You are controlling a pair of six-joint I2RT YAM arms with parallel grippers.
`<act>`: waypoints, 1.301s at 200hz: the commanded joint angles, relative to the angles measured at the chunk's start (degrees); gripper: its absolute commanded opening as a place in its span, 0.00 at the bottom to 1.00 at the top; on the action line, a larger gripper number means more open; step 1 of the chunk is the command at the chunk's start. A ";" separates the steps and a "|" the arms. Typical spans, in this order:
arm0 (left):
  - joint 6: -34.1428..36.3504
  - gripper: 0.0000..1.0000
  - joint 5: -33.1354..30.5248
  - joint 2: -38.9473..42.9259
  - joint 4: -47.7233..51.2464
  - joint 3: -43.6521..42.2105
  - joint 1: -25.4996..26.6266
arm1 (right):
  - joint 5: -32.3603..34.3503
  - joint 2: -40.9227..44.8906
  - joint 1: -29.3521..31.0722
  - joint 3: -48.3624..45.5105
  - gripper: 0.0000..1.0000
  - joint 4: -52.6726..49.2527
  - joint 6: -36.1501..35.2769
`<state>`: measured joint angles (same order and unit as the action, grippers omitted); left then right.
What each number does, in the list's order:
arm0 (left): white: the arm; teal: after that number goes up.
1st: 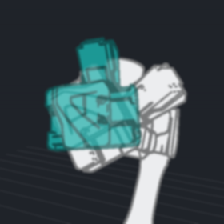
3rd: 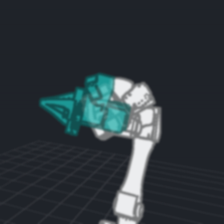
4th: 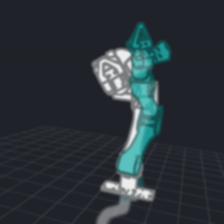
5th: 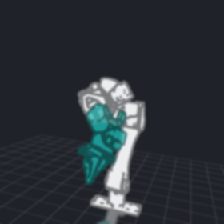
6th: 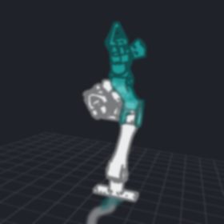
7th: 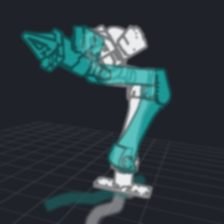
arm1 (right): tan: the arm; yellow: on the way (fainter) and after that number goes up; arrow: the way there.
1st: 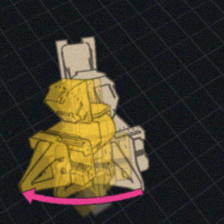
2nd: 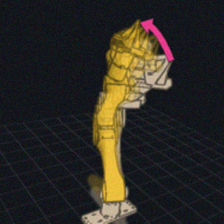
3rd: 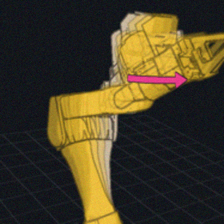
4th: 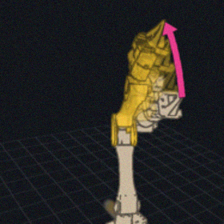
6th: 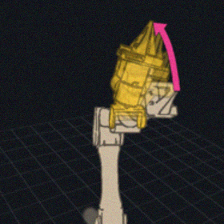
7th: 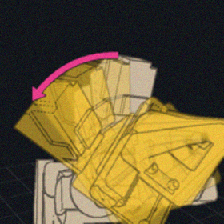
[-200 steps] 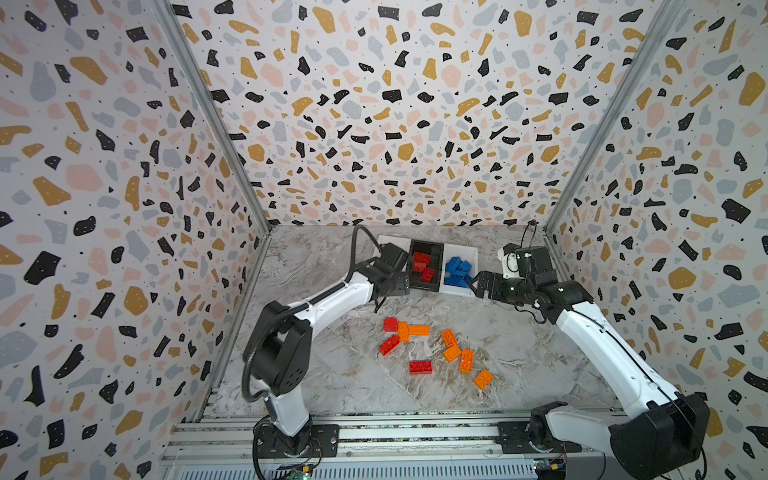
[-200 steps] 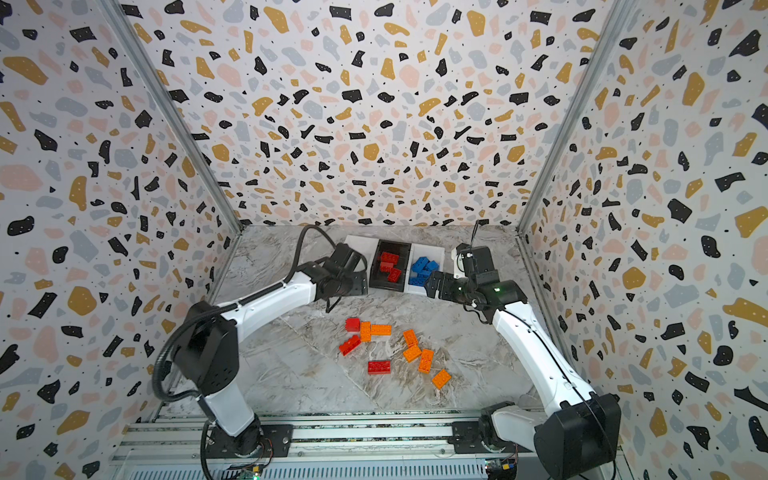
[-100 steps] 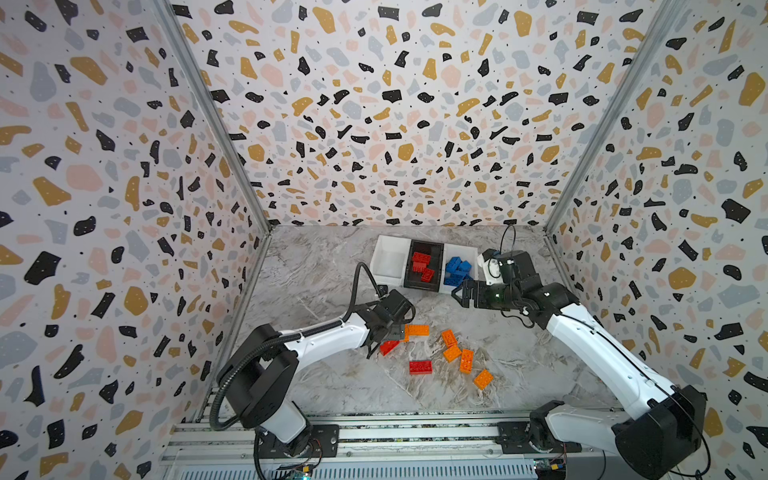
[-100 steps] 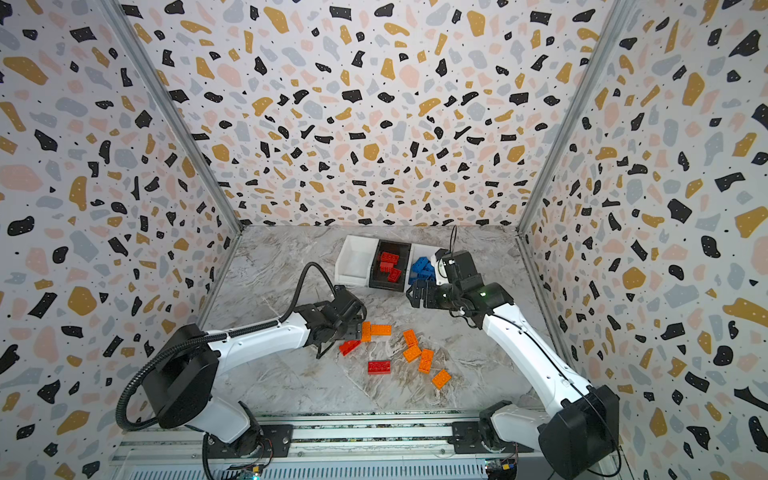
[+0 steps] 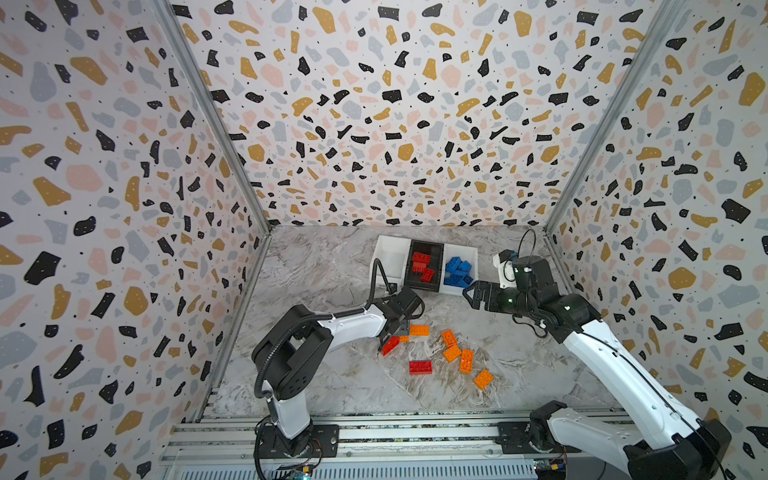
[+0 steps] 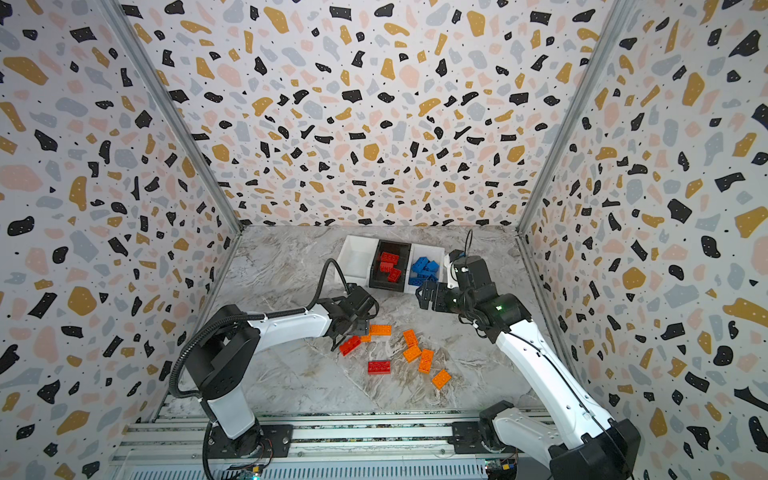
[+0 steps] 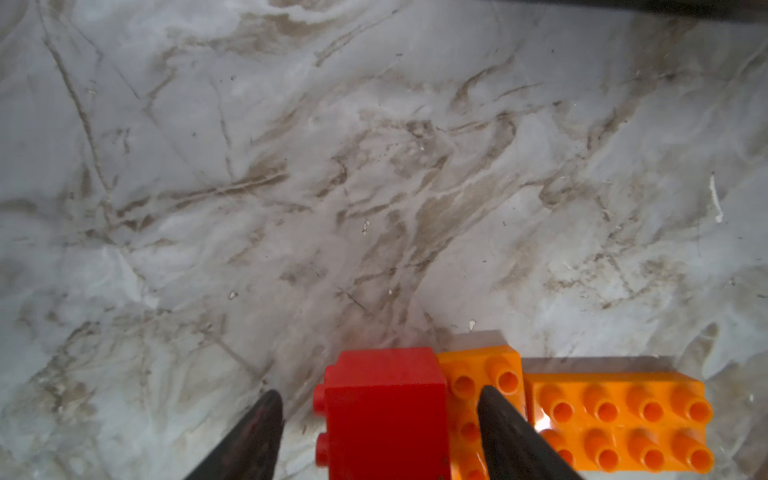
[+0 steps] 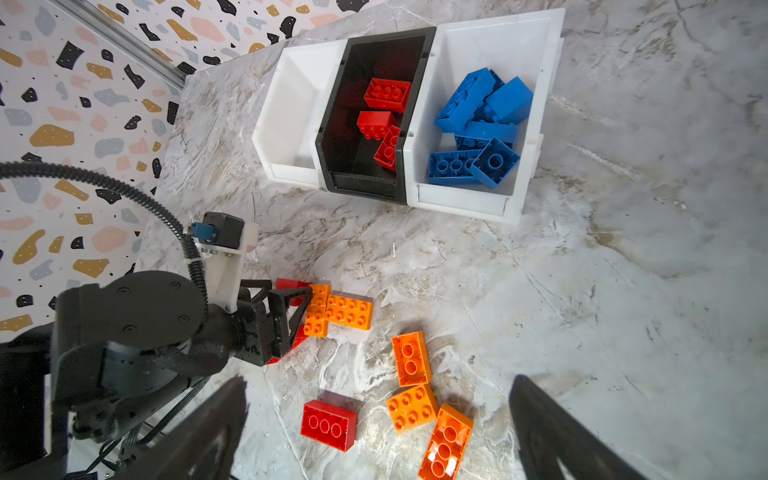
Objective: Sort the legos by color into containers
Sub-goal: 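Grasp the red 2x2 brick with the left gripper and lift it, then carry the red brick into the black bin and open the left gripper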
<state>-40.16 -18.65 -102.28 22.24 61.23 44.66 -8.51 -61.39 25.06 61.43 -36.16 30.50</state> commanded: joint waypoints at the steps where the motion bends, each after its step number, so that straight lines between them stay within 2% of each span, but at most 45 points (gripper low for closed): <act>1: 1.13 0.62 0.06 -0.03 -1.29 0.85 -1.36 | 1.65 0.96 0.16 0.18 0.99 -2.06 0.70; 39: 1.58 0.41 2.08 -0.86 -2.22 0.01 -3.15 | 1.49 -1.03 0.16 1.82 0.99 -2.06 0.06; 104: 2.19 0.43 2.66 -1.99 -2.11 -0.33 -3.79 | 0.69 -4.71 0.16 3.51 0.99 -1.21 -1.13; 131: 3.16 0.40 2.19 -2.82 0.70 2.88 -3.88 | 0.60 -5.91 -0.09 3.89 0.99 -0.80 -1.41; 152: 4.65 0.38 -0.23 -3.77 5.75 9.69 -3.88 | 0.69 -6.54 -0.58 4.39 0.99 -0.51 -1.65; 187: 8.30 0.38 -3.00 -7.90 11.75 26.02 -3.89 | 1.42 -6.05 -2.06 4.60 0.99 0.82 -1.84; 260: 12.51 0.39 -0.17 -28.18 12.69 60.69 -4.06 | 1.15 -7.33 -6.11 7.41 0.99 -0.73 -3.25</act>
<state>-29.91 -19.55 -124.27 33.10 114.65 40.99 -7.88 -68.69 19.73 65.06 -36.05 28.58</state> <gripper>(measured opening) 0.445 0.989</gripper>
